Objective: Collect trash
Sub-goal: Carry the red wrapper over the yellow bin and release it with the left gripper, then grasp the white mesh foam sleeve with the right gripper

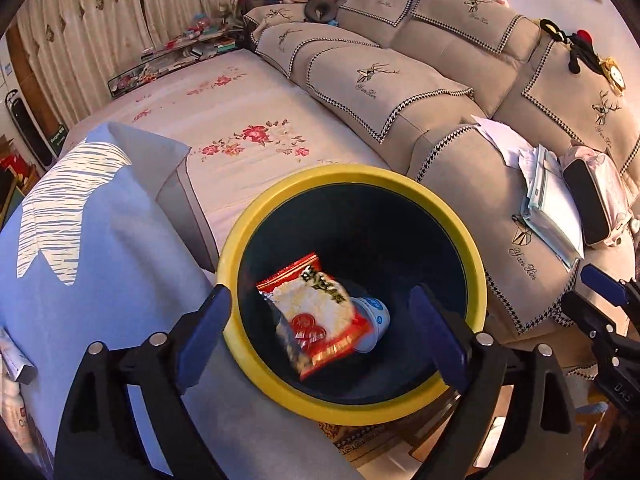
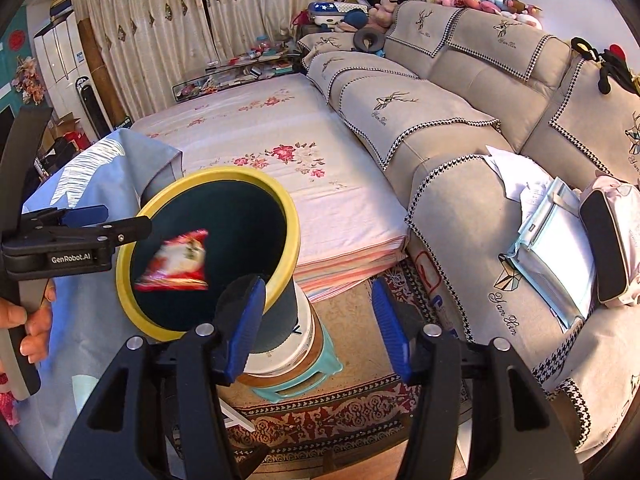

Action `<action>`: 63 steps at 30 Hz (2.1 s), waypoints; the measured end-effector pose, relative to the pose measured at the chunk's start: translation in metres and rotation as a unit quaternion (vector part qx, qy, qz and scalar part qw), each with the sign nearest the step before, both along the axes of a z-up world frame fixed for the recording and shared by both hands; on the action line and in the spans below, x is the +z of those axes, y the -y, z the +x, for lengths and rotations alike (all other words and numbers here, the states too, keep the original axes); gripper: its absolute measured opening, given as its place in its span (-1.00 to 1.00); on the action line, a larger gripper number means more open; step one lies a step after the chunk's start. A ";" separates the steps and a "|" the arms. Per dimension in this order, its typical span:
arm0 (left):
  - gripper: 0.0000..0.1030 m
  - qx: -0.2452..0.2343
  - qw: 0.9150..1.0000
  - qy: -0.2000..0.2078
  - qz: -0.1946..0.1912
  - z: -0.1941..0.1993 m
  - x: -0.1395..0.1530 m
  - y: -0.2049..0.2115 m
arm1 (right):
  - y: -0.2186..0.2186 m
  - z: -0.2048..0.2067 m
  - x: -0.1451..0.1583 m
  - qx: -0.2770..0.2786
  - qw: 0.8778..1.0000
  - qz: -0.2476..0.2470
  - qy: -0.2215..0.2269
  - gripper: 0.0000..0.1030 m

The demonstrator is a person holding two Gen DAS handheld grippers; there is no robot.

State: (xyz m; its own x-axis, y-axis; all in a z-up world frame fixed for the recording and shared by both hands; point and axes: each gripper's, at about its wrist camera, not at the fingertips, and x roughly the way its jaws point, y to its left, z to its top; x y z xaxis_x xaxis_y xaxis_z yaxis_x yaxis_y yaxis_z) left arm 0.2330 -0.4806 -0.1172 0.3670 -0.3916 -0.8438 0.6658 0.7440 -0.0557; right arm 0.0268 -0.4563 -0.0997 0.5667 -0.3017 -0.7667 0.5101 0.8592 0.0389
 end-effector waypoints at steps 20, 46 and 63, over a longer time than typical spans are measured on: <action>0.87 0.183 0.969 0.103 -0.127 -0.110 0.127 -0.341 | -0.151 0.096 0.029 0.194 0.981 0.009 0.028 0.09; 0.87 0.342 0.924 0.124 -0.121 -0.146 0.102 -0.516 | -0.446 0.273 0.065 0.451 0.888 -0.087 0.031 -0.19; 0.87 0.314 0.935 0.117 -0.114 -0.142 0.098 -0.484 | -0.330 0.206 0.129 0.375 0.919 -0.021 0.121 -0.82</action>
State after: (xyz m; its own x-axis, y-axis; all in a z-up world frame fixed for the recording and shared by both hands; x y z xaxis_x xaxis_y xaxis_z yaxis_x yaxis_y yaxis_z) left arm 0.0913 0.0034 -0.0191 0.7492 -0.1969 -0.6324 0.1162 0.9791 -0.1672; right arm 0.2332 -0.1267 0.0290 0.7799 0.2157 -0.5876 -0.2445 0.9692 0.0313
